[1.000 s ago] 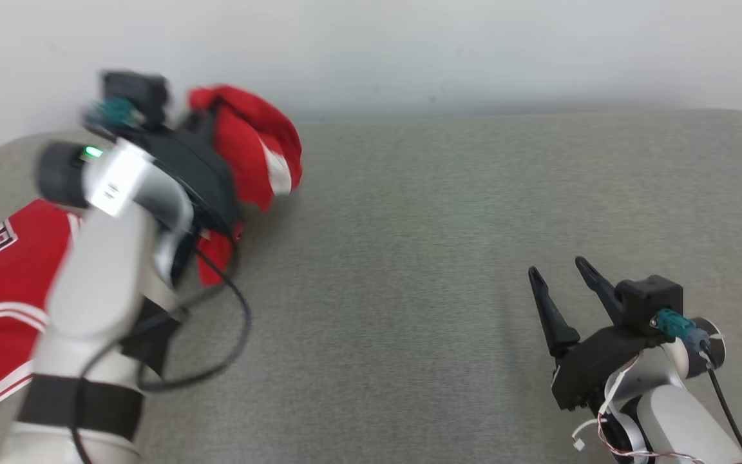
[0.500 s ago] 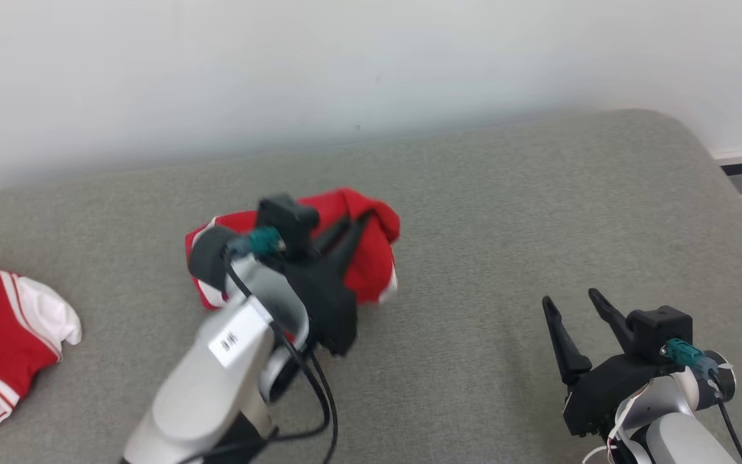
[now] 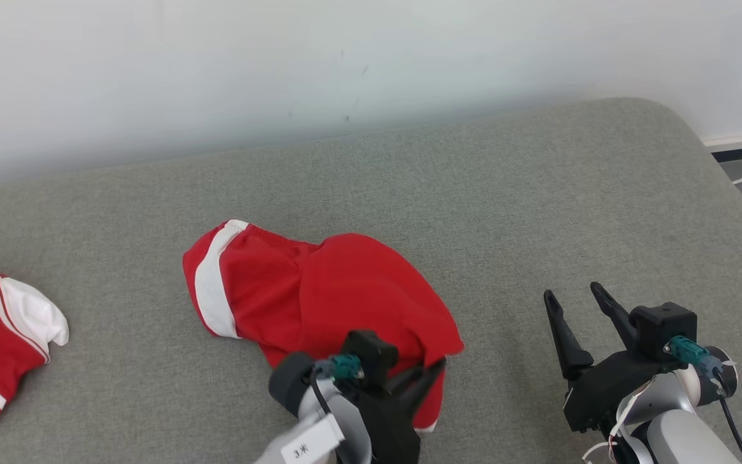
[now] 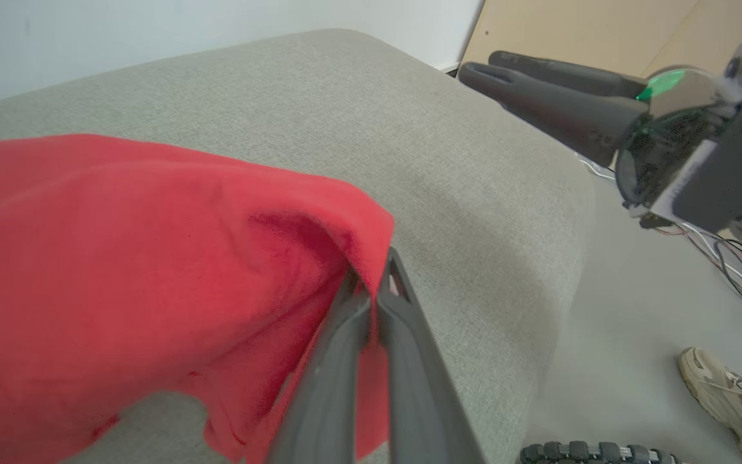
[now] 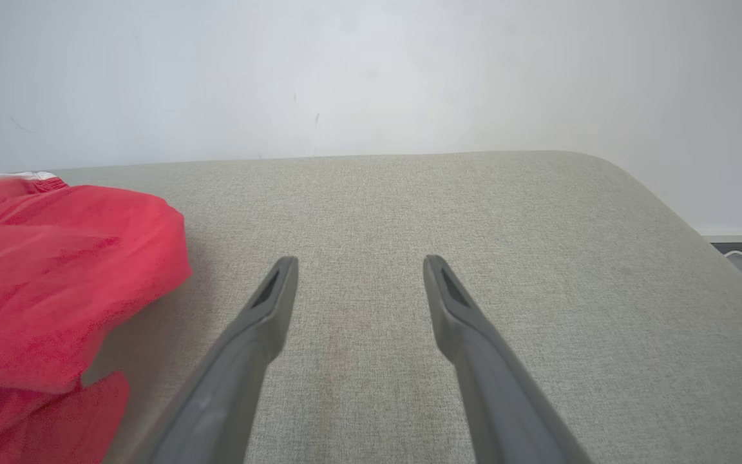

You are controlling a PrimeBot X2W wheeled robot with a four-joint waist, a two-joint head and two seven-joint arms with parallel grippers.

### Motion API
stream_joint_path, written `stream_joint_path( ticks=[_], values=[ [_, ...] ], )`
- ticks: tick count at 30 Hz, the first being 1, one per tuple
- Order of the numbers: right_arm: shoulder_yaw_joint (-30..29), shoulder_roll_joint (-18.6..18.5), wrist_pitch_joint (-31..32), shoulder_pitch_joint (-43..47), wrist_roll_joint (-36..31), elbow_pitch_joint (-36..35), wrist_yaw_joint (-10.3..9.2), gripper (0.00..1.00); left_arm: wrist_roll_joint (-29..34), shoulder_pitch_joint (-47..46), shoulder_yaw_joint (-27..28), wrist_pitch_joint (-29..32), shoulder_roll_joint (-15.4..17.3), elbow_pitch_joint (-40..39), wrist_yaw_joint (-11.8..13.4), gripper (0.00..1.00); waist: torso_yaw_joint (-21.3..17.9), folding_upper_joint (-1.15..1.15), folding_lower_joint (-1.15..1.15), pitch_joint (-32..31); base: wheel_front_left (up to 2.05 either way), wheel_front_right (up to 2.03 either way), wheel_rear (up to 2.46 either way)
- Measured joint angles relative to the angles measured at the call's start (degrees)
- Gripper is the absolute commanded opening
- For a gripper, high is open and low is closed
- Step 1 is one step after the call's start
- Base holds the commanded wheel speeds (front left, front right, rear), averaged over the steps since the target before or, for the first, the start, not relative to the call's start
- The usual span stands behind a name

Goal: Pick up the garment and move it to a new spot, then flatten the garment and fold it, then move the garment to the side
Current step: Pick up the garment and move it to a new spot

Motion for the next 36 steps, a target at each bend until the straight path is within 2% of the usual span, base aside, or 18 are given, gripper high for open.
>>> stream_joint_path(
  ticks=[5, 14, 15, 16, 17, 18, 29, 36],
  values=[
    [0.48, 0.12, 0.05, -0.34, 0.0, -0.1, 0.1, 1.0, -4.27, 0.34, -5.84, 0.23, 0.25, -0.65, 2.5, 0.0, -0.23, 0.0, 0.0, 0.44, 0.0, 0.0, 0.0],
    [0.81, 0.25, 0.07, -2.01, 0.0, 0.22, 0.51, 1.0, -10.42, -0.23, -12.24, 0.41, 0.43, -0.25, 6.5, 0.0, -0.79, 0.0, 0.0, 1.5, 0.0, 0.0, 0.0],
    [0.78, 0.24, 0.07, -2.05, 0.0, 0.38, 0.51, 1.0, -10.68, -0.64, -12.71, 0.38, 0.42, 0.0, 6.79, 0.09, -0.78, 0.0, 0.0, 1.5, 0.0, 0.0, 0.0],
    [0.69, 0.23, 0.05, -2.07, 0.0, 0.58, 0.51, 1.0, -10.95, -1.24, -13.1, 0.01, 0.43, 0.26, 7.17, 0.37, -0.75, 0.0, 0.0, 1.42, 0.0, 0.0, 0.0],
    [0.55, 0.19, 0.05, -2.07, 0.01, 0.79, 0.51, 1.0, -11.07, -1.92, -13.41, -0.34, 0.44, 0.34, 7.48, 0.98, -0.68, 0.0, 0.0, 1.28, 0.0, 0.0, 0.0],
    [0.42, 0.15, 0.04, -2.07, 0.01, 0.9, 0.51, 1.0, -11.43, -2.59, -13.7, -0.53, 0.45, 0.34, 7.66, 1.0, -0.59, 0.0, 0.0, 1.12, 0.0, 0.0, 0.0],
    [-0.25, 0.24, -0.57, -0.38, 0.9, 2.0, 0.42, 1.0, -11.89, -4.92, -16.51, -2.16, 0.4, -0.73, 9.81, 1.0, 2.01, 0.0, 0.0, -0.94, 0.0, 0.0, 0.0],
    [-0.44, 0.44, -1.13, 0.88, 0.93, 2.27, 0.25, 1.0, -11.88, -4.02, -13.55, -5.25, 0.38, -0.37, 11.12, 1.0, 4.07, 0.0, 0.0, -2.49, 0.0, 0.0, 0.0]
  ],
)
